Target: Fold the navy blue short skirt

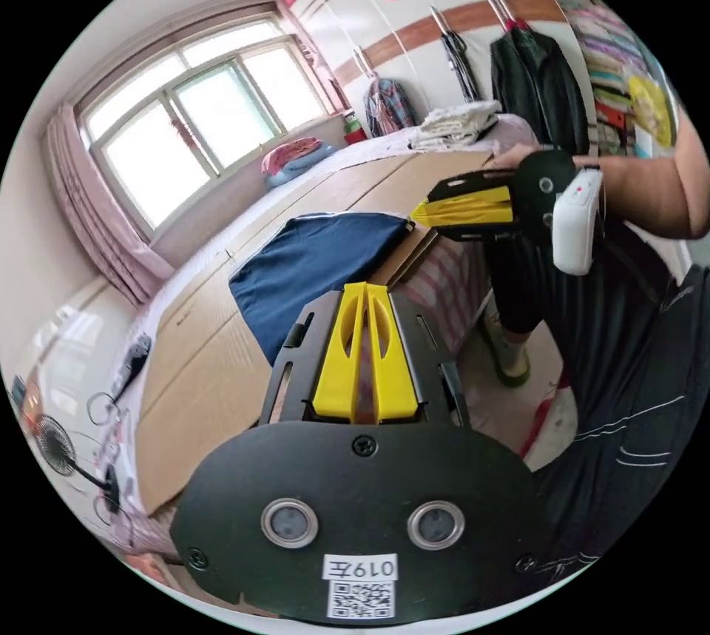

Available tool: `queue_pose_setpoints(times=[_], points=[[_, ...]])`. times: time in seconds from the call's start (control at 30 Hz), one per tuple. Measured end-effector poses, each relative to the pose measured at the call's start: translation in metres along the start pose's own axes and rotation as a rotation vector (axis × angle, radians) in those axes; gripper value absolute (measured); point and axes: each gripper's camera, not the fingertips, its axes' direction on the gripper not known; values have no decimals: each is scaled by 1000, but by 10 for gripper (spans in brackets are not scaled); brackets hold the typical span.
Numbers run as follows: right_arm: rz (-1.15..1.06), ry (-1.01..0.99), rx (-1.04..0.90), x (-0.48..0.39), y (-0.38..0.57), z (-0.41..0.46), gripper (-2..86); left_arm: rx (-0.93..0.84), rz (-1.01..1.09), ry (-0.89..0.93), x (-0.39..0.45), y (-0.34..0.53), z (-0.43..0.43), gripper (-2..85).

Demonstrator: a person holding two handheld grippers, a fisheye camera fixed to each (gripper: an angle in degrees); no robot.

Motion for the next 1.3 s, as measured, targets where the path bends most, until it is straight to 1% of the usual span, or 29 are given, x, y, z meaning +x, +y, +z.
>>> queue_pose_setpoints(times=[0.03, 0.07, 0.1, 0.13, 0.17, 0.23, 0.3, 0.37, 0.43, 0.47, 0.5, 0.57, 0.6, 0.73, 0.83, 0.9, 0.97, 1.03, 1.1, 1.13, 1.17, 1.23, 1.3], points=[[95, -30, 26, 22, 2, -9, -9, 18, -27, 26, -6, 4, -3, 6], [229, -105, 47, 53, 4, -17, -9, 58, -74, 74, -18, 11, -9, 6], [304, -174, 52, 71, 4, -20, -9, 87, -125, 101, -29, 17, -13, 6], [441, -322, 64, 106, 5, -21, -9, 94, -149, 107, -34, 19, -15, 6], [560, -424, 119, 135, 9, -25, -9, 102, -179, 118, -42, 22, -17, 6], [629, -495, 202, 159, 9, -29, -9, 125, -181, 145, -51, 25, -20, 6], [610, -533, 247, 167, -3, -31, -10, 139, -142, 120, -54, 28, -22, 5], [524, -588, 238, 164, -30, -34, -10, 79, -90, 133, -54, 27, -16, 5], [464, -567, 278, 155, -47, -45, -10, 64, -40, 141, -53, 28, -13, 5], [436, -510, 258, 146, -60, -49, -10, 61, -8, 134, -52, 30, -13, 4], [430, -469, 235, 141, -66, -49, -10, 41, 18, 82, -50, 32, -12, 4], [456, -294, 231, 124, -77, -52, -10, -15, 67, -7, -45, 35, -4, 3], [462, -273, 233, 121, -78, -54, -10, -43, 72, -30, -44, 36, 1, 4], [464, -307, 232, 117, -80, -51, -10, -81, 43, -32, -42, 40, 8, 5], [451, -267, 221, 107, -77, -48, -10, -127, 28, -74, -41, 43, 17, 5], [446, -305, 225, 106, -73, -47, -10, -90, -43, -27, -51, 47, 14, 5], [487, -304, 268, 104, -64, -47, -9, -46, -78, 31, -59, 50, 9, 5], [513, -289, 271, 102, -61, -45, -9, -3, -98, -18, -60, 52, 4, 5], [525, -313, 236, 102, -64, -38, -8, -10, -66, -104, -52, 47, 3, 6], [585, -293, 229, 105, -62, -35, -6, -14, -65, -115, -50, 46, 3, 7], [600, -290, 247, 104, -60, -35, -3, -6, -70, -117, -48, 43, 3, 8], [592, -309, 255, 101, -61, -32, 13, -62, -115, -126, -47, 38, 8, 9], [573, -297, 200, 92, -67, -26, 48, -109, -63, -158, -36, 33, 16, 14]])
